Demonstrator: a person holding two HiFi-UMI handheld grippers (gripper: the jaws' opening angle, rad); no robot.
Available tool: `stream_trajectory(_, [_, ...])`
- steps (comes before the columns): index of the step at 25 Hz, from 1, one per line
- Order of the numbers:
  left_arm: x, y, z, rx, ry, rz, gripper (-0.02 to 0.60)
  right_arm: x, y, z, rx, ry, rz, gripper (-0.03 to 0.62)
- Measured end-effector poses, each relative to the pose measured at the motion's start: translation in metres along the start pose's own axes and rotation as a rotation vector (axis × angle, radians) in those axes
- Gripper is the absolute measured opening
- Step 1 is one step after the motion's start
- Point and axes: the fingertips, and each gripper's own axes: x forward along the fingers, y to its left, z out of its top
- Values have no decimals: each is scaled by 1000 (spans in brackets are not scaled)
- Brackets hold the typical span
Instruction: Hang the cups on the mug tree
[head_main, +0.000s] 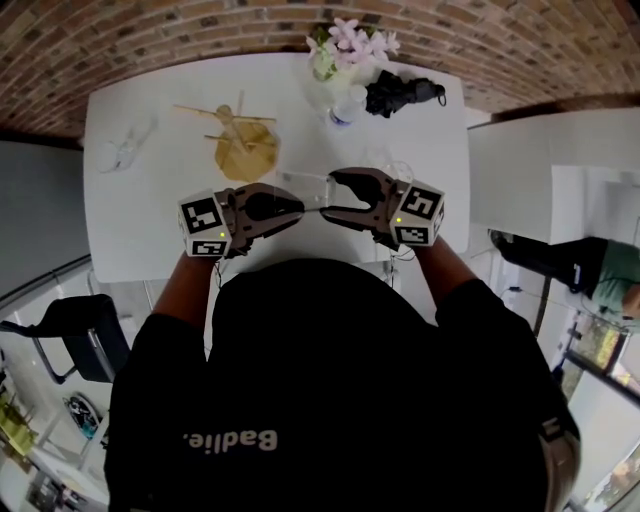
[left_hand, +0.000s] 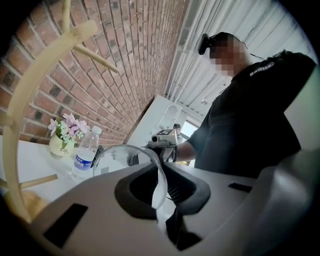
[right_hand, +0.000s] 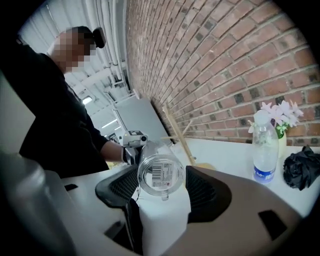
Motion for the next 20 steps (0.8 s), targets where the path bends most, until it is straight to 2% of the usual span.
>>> stream_trajectory(5, [-1,8,4,-10,-27,10,31,9,-4,8,8,6,-11,298])
stream_trajectory(9, [-2,29,-1,-33,-42,99,41,9,-21,6,3,34,-89,299])
stream_trajectory(12, [-2,46,-9,-63,-82,164,60,9,-32,7,-20,60,-167,299])
stream_trajectory(20, [-4,71,-14,-168,-154,286,129,10,-44,12,-163,161,-300,301])
